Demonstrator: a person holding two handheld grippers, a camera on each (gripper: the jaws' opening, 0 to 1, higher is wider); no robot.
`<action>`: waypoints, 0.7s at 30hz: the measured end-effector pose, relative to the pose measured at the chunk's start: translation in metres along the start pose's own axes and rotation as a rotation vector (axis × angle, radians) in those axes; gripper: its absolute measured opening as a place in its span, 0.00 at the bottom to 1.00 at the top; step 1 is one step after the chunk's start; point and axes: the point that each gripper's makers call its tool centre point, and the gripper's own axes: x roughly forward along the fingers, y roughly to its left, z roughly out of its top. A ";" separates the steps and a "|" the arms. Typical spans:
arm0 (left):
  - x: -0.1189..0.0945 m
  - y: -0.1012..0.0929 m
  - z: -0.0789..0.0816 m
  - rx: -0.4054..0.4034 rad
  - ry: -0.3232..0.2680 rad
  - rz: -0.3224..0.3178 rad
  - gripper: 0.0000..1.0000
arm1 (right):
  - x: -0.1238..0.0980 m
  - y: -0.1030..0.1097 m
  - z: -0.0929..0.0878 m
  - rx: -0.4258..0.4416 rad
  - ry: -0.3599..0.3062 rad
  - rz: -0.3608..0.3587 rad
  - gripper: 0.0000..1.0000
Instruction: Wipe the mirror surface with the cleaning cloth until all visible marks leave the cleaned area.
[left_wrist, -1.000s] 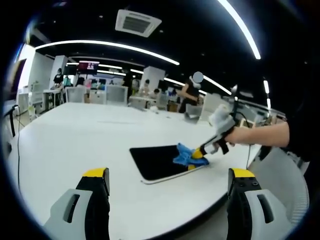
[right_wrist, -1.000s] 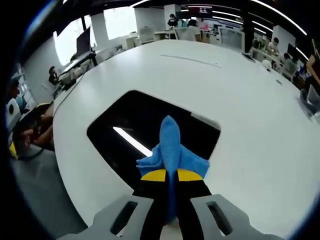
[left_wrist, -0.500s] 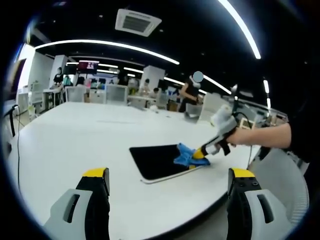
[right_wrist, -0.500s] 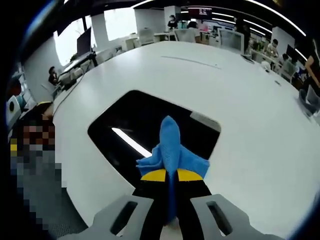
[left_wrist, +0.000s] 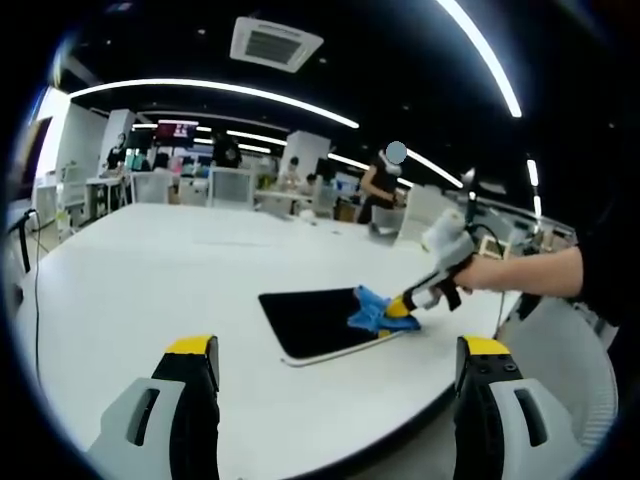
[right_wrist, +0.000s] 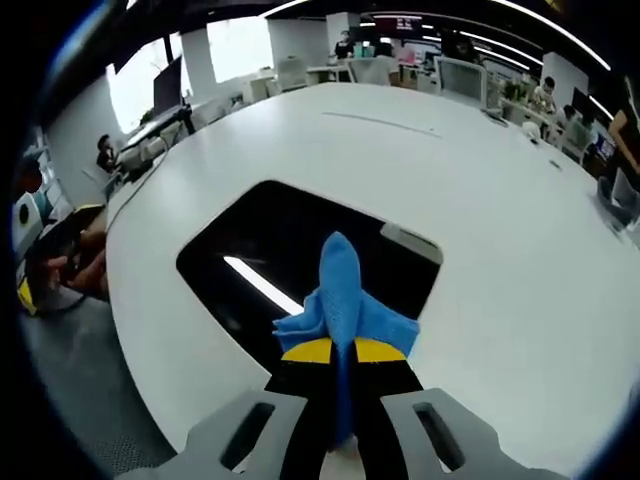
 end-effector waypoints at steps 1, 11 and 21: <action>0.000 0.000 0.000 0.000 0.000 0.000 0.99 | 0.000 0.000 0.000 0.019 0.007 -0.009 0.00; 0.000 -0.001 0.000 0.000 -0.001 -0.007 0.99 | 0.002 0.005 0.002 -0.007 0.022 -0.023 0.00; 0.000 -0.002 0.001 -0.002 -0.008 -0.005 0.99 | 0.007 0.018 0.007 0.000 0.023 -0.005 0.00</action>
